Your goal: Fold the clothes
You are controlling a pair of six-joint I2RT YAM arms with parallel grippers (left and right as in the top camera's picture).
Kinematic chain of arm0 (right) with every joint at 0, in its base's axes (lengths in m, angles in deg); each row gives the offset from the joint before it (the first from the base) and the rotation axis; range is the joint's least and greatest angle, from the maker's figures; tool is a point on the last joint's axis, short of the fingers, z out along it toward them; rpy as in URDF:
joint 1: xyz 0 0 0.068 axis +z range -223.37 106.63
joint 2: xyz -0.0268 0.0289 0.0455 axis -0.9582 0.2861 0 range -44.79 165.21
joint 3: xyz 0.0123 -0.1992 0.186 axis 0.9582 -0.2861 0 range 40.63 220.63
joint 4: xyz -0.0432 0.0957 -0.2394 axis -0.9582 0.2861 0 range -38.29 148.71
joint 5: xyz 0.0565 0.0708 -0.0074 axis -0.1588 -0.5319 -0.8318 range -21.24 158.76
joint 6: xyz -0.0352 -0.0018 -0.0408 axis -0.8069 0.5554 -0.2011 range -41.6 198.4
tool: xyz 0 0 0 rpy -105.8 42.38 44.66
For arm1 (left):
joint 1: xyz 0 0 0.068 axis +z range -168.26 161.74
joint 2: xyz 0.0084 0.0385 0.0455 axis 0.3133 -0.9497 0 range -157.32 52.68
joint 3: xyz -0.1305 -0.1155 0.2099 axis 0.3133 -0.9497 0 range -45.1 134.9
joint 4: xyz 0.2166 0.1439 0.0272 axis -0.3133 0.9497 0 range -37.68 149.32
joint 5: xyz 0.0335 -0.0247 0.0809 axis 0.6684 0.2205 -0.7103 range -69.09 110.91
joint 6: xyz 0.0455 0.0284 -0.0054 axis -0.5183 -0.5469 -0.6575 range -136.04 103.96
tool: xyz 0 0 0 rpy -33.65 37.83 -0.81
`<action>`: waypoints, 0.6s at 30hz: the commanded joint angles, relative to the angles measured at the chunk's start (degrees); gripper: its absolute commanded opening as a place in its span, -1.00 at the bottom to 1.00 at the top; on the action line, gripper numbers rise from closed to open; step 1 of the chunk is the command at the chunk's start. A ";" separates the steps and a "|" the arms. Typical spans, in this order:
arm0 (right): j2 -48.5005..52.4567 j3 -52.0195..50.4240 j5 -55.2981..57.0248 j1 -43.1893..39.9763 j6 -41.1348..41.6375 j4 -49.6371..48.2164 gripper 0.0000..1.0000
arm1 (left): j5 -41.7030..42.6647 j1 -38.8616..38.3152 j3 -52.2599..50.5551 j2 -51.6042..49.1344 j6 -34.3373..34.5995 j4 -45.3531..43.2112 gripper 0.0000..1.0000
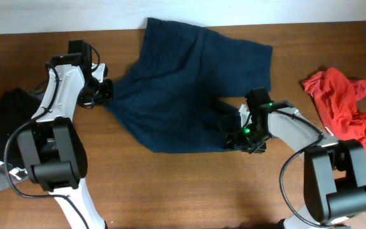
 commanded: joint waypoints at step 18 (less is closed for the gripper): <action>-27.10 4.00 -9.09 1.22 5.29 25.44 -0.92 | 0.61 -0.09 1.42 7.89 -0.76 3.26 -1.00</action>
